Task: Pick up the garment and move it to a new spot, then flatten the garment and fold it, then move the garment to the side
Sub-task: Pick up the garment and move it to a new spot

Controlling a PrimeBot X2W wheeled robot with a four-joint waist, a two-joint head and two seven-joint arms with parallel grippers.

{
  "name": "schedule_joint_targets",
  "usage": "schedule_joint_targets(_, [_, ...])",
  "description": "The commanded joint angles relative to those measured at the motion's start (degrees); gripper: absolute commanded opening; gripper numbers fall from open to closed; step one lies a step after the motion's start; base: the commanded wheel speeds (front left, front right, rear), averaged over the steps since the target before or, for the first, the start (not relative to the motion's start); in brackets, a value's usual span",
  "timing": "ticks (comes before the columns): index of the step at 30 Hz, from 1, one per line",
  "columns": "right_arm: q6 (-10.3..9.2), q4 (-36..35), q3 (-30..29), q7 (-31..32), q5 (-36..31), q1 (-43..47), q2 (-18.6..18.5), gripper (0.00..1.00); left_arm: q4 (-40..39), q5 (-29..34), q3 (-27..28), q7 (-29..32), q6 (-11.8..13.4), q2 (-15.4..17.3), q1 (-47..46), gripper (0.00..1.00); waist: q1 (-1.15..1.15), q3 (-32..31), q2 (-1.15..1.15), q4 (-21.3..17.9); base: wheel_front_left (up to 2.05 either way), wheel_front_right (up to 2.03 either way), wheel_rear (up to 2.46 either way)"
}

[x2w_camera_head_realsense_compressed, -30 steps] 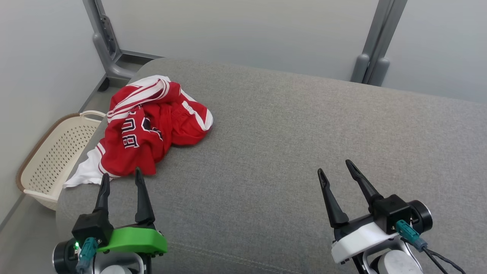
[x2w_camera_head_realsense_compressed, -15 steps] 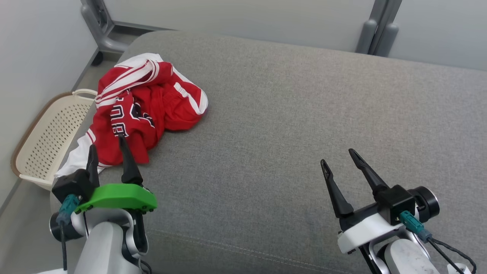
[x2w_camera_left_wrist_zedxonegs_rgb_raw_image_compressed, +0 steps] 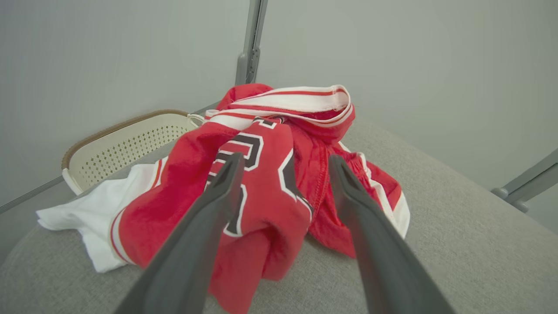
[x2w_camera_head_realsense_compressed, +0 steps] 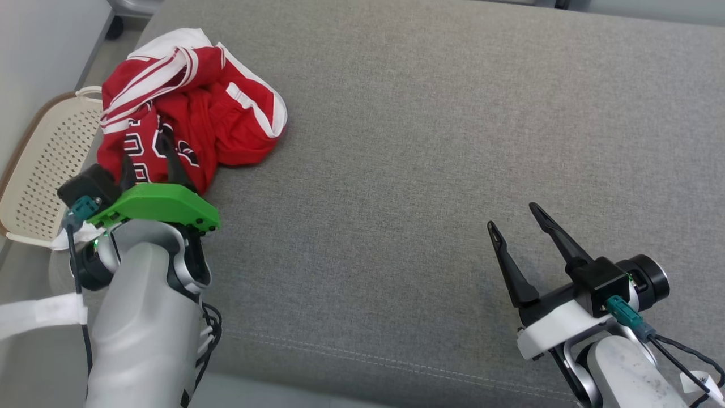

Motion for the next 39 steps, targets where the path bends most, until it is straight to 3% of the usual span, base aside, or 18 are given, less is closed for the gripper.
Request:
schedule_joint_targets(1, [0.00,0.1,0.0,-0.2,0.6,-0.8,-0.5,1.00,2.0,-0.6,0.4,0.7,0.8,0.6,-1.7,1.00,-0.01,2.2,0.00,-1.0,0.00,0.00,0.00])
schedule_joint_targets(9, [0.00,0.2,1.0,-0.2,1.1,-2.1,-1.3,1.00,15.1,0.5,-0.1,4.6,3.1,3.9,-10.2,1.00,-0.01,5.6,0.00,-2.7,0.00,0.00,0.00])
schedule_joint_targets(17, [0.00,0.7,0.9,-0.2,1.2,-3.2,-0.9,1.00,23.7,0.4,-0.9,6.8,1.7,5.4,-13.3,1.00,-0.01,6.9,0.00,-4.2,0.00,0.00,0.00])
schedule_joint_targets(18, [0.00,0.7,0.9,-0.2,1.2,-3.2,-0.9,1.00,24.1,0.0,-0.8,6.3,1.0,5.4,-13.6,0.58,-0.01,6.9,0.00,-4.3,0.00,0.00,0.00])
schedule_joint_targets(19, [0.00,0.7,0.9,-0.2,1.2,-3.3,-0.8,1.00,24.7,-0.1,-0.8,6.0,0.5,5.6,-13.8,0.00,-0.01,6.9,0.00,-4.4,0.00,0.00,0.00])
schedule_joint_targets(24, [0.00,1.2,0.8,-0.2,1.1,-2.8,-0.3,1.00,23.9,-0.4,-0.2,0.5,-1.9,6.7,-13.6,0.00,-0.01,5.8,0.00,-4.6,0.00,0.00,0.00])
schedule_joint_targets(27, [0.00,1.9,0.6,-0.2,2.3,-2.0,0.5,1.00,19.5,-1.0,1.8,-1.0,-5.4,6.7,-11.7,0.00,-0.01,4.7,0.00,-4.8,0.00,0.00,0.00])
schedule_joint_targets(28, [0.00,1.9,0.6,-0.2,2.3,-2.0,0.5,1.00,19.5,-1.0,1.8,-1.0,-5.4,6.7,-11.7,0.00,-0.01,4.7,0.00,-4.8,0.00,0.00,0.00])
schedule_joint_targets(30, [0.00,2.2,0.5,-0.2,2.6,-1.9,0.7,1.00,12.0,0.9,3.9,-1.0,-5.3,7.9,-10.1,0.00,-0.01,4.2,0.00,-4.7,0.00,0.00,0.00])
schedule_joint_targets(35, [0.00,3.1,0.9,-0.2,2.9,-2.0,1.4,1.00,-6.6,8.1,9.6,-1.0,-6.0,5.7,-2.8,0.00,-0.01,2.8,0.00,-5.0,0.00,0.00,0.00])
schedule_joint_targets(39, [0.00,3.6,1.8,-0.2,3.2,-2.2,2.2,1.00,-16.3,13.3,12.2,-1.0,-7.3,3.7,1.0,0.00,-0.01,1.3,0.00,-6.0,0.00,0.00,0.00])
